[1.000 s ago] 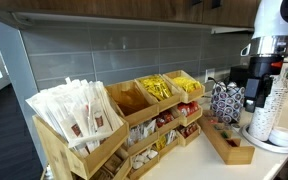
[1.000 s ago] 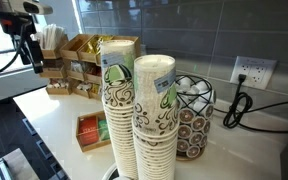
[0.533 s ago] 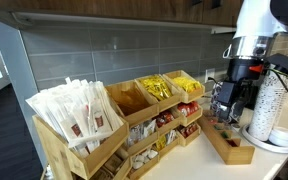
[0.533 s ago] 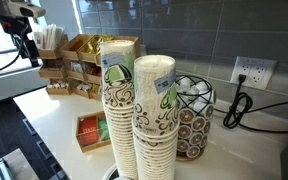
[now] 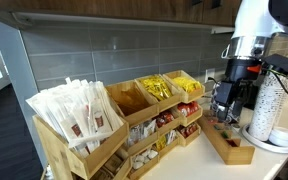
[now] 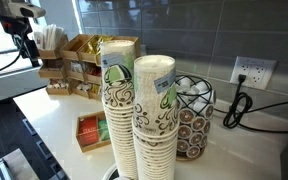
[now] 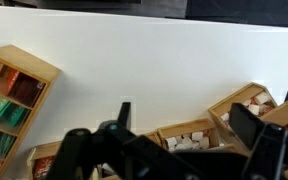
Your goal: Remove one brown packet from the shelf
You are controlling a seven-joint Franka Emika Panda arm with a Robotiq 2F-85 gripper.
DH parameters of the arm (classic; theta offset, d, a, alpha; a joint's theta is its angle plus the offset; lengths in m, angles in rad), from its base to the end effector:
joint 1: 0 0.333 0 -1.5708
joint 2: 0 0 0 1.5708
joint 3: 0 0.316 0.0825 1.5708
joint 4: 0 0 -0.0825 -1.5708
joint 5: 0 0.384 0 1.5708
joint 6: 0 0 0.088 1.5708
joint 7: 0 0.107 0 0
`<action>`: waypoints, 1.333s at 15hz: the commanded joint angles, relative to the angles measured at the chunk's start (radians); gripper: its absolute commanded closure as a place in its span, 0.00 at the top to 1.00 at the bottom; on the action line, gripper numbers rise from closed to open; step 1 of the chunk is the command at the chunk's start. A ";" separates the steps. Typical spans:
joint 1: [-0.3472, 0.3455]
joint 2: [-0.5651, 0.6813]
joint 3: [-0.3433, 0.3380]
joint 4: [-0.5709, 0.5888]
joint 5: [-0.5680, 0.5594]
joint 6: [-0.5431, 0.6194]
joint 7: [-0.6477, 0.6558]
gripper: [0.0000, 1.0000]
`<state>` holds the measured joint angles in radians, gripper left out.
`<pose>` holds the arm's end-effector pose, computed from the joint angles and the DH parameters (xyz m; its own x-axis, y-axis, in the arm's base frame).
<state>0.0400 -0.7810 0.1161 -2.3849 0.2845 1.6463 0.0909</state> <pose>0.3078 0.0869 0.5819 0.9997 0.0154 0.0192 0.0190 -0.9788 -0.2039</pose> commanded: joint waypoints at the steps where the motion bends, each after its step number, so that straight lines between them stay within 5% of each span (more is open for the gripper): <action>1: 0.009 0.002 -0.006 0.003 -0.005 -0.001 0.005 1.00; 6: 0.042 0.003 0.026 -0.039 0.033 0.023 0.010 1.00; 16: 0.097 0.091 0.226 -0.182 0.347 0.488 0.361 1.00; 20: 0.111 0.076 0.187 -0.168 0.289 0.435 0.319 1.00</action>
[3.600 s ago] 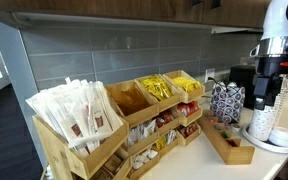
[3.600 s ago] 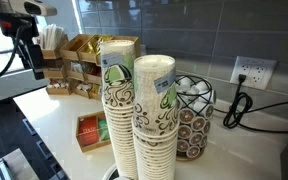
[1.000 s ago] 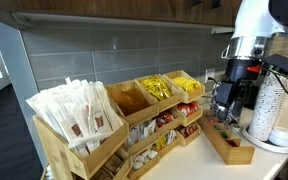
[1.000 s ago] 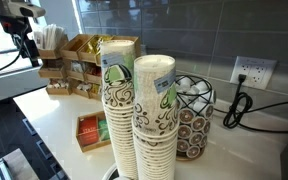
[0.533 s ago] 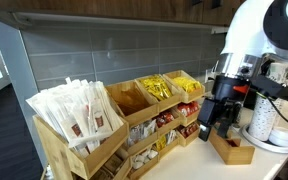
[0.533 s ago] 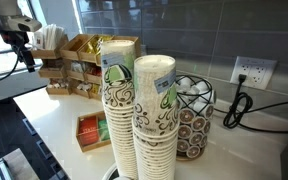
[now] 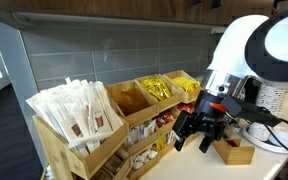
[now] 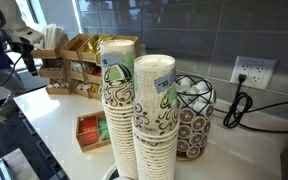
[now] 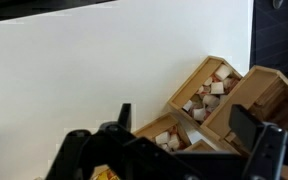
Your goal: Remove one brown packet from the shelf
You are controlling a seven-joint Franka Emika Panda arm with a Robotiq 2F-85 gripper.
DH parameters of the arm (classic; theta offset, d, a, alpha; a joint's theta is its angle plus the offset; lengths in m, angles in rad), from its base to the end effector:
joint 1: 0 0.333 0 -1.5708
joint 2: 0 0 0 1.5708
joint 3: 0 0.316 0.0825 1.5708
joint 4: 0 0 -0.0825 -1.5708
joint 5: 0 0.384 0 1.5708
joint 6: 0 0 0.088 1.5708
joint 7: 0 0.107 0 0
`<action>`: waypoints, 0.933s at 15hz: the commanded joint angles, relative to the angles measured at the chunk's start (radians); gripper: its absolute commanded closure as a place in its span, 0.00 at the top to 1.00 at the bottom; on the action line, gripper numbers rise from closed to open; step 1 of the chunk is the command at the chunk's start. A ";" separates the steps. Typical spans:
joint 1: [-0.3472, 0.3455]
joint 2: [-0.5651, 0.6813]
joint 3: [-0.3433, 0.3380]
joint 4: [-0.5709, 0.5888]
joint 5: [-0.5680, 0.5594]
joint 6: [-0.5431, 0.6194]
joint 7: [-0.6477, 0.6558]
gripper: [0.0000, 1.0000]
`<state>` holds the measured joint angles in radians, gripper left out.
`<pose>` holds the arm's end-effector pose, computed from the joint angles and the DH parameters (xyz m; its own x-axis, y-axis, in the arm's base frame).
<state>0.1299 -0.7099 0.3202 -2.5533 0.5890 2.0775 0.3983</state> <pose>0.3165 0.1955 0.5080 0.9711 -0.2364 0.0317 -0.2055 -0.8967 -0.3921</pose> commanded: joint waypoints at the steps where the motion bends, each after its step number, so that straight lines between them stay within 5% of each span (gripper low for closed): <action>1: 0.021 0.002 -0.022 0.002 -0.015 0.004 0.011 1.00; 3: 0.021 0.001 -0.023 0.003 -0.015 0.003 0.011 1.00; 9: 0.064 0.155 0.081 -0.007 0.158 0.301 0.139 1.00; 14: 0.121 0.300 0.100 0.009 0.266 0.516 0.170 1.00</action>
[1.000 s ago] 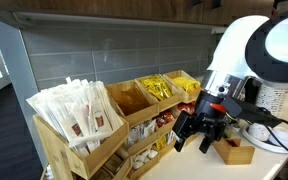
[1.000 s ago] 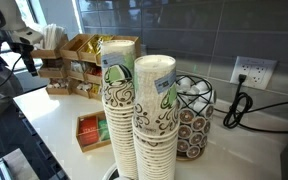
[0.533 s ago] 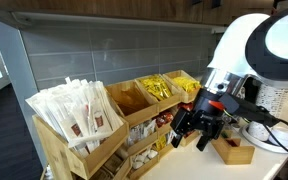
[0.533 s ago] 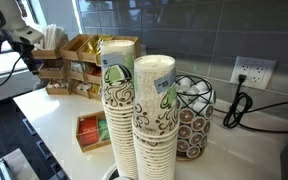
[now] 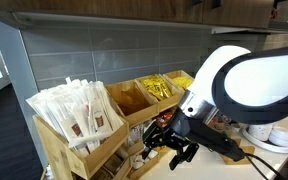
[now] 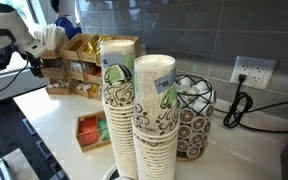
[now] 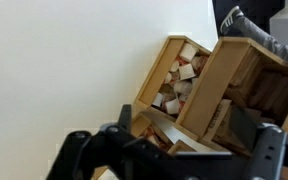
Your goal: Remove one brown packet from the shelf
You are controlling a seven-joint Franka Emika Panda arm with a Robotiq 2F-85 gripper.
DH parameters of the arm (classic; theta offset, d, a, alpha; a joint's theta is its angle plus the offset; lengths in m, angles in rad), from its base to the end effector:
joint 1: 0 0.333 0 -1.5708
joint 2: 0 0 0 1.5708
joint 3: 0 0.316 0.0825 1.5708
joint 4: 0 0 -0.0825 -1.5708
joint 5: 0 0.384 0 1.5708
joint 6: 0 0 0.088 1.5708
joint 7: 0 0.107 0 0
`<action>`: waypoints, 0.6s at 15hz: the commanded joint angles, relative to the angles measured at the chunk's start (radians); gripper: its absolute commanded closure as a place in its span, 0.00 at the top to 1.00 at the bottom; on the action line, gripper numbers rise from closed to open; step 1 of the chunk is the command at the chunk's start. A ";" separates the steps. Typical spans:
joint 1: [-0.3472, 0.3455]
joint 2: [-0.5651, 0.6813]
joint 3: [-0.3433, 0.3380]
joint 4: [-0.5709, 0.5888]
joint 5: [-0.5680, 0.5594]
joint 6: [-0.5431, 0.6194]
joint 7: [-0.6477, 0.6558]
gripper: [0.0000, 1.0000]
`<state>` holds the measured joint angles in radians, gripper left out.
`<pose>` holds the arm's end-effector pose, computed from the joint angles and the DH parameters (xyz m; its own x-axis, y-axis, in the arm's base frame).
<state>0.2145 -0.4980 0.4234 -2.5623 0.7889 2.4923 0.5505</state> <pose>0.3430 0.2565 0.4607 0.8972 -0.4416 0.0014 -0.3703 -0.7541 -0.5425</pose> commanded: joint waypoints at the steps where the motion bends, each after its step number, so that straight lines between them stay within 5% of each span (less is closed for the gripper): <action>1: 0.044 0.117 -0.003 0.024 0.083 0.137 0.022 1.00; 9: 0.102 0.285 -0.021 0.109 0.267 0.316 -0.009 1.00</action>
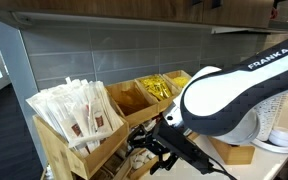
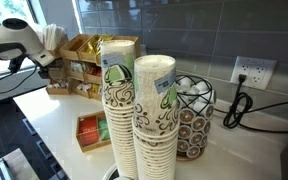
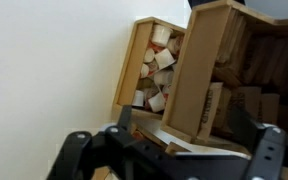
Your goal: Remove one brown packet from the shelf
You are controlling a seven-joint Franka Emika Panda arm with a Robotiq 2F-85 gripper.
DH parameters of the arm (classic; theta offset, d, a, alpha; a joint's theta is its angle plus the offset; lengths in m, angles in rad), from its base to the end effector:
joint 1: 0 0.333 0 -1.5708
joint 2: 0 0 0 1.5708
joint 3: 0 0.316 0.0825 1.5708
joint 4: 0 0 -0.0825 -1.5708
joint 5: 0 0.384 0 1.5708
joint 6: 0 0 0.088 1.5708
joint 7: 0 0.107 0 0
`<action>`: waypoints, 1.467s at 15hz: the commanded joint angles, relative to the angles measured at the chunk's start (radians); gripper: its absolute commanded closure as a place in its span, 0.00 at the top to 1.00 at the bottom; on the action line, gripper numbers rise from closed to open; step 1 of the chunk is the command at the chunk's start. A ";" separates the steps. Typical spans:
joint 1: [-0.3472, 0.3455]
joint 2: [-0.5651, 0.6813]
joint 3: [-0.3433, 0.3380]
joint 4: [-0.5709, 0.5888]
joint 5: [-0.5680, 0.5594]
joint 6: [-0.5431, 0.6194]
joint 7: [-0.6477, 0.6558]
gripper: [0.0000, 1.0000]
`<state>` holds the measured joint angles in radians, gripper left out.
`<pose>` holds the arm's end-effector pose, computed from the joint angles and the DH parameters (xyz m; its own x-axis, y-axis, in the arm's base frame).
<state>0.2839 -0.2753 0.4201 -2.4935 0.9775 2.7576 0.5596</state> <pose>0.3789 0.2811 0.4250 0.8053 -0.5858 -0.0915 -0.5018 -0.5911 -0.6315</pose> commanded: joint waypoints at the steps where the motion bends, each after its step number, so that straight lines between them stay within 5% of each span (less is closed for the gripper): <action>1: 0.037 0.075 -0.020 0.048 0.104 0.061 -0.027 1.00; 2: 0.041 0.085 -0.022 0.057 0.130 0.072 -0.033 1.00; 3: 0.043 0.094 -0.023 0.064 0.153 0.080 -0.040 0.93; 4: 0.044 0.099 -0.024 0.070 0.174 0.085 -0.048 0.75; 7: 0.044 0.102 -0.027 0.082 0.236 0.096 -0.074 0.62; 12: 0.038 0.098 -0.026 0.092 0.301 0.092 -0.107 0.22; 13: 0.037 0.098 -0.026 0.089 0.301 0.089 -0.108 0.26; 14: 0.035 0.101 -0.026 0.084 0.296 0.087 -0.104 0.56; 16: 0.035 0.110 -0.028 0.080 0.298 0.085 -0.104 0.52; 18: 0.036 0.120 -0.030 0.084 0.302 0.088 -0.105 0.57; 19: 0.036 0.123 -0.032 0.086 0.308 0.091 -0.109 0.35; 22: 0.037 0.127 -0.036 0.090 0.320 0.094 -0.118 0.20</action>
<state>0.3070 -0.1596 0.3956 -2.4085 1.2535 2.8318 0.4805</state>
